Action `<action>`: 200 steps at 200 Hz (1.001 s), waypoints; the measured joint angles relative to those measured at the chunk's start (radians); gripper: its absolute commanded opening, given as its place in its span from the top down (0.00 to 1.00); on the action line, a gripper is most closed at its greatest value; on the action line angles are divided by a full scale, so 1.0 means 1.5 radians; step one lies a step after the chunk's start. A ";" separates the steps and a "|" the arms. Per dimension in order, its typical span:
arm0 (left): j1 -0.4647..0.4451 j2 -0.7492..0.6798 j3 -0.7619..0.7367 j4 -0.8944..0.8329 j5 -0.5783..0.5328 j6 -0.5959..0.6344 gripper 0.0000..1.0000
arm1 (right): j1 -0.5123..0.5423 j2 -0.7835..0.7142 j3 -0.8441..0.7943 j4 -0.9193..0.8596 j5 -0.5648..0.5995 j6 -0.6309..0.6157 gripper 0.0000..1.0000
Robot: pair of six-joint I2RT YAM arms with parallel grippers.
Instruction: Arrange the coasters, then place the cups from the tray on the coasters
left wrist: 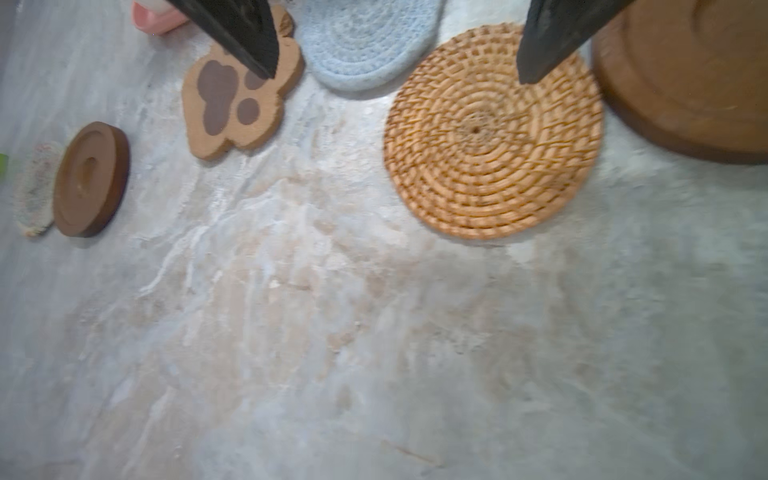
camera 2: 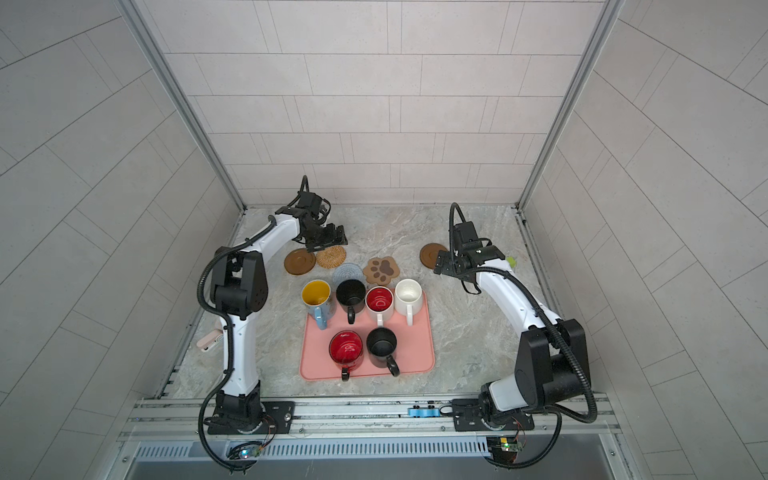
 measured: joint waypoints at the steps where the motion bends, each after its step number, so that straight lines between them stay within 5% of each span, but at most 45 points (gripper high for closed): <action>1: 0.000 0.001 0.000 0.001 0.001 -0.001 0.03 | 0.000 -0.001 -0.001 0.000 0.000 0.000 0.00; 200: -0.010 0.062 0.004 0.060 0.023 -0.076 0.03 | -0.011 -0.061 -0.076 0.003 0.001 0.015 0.00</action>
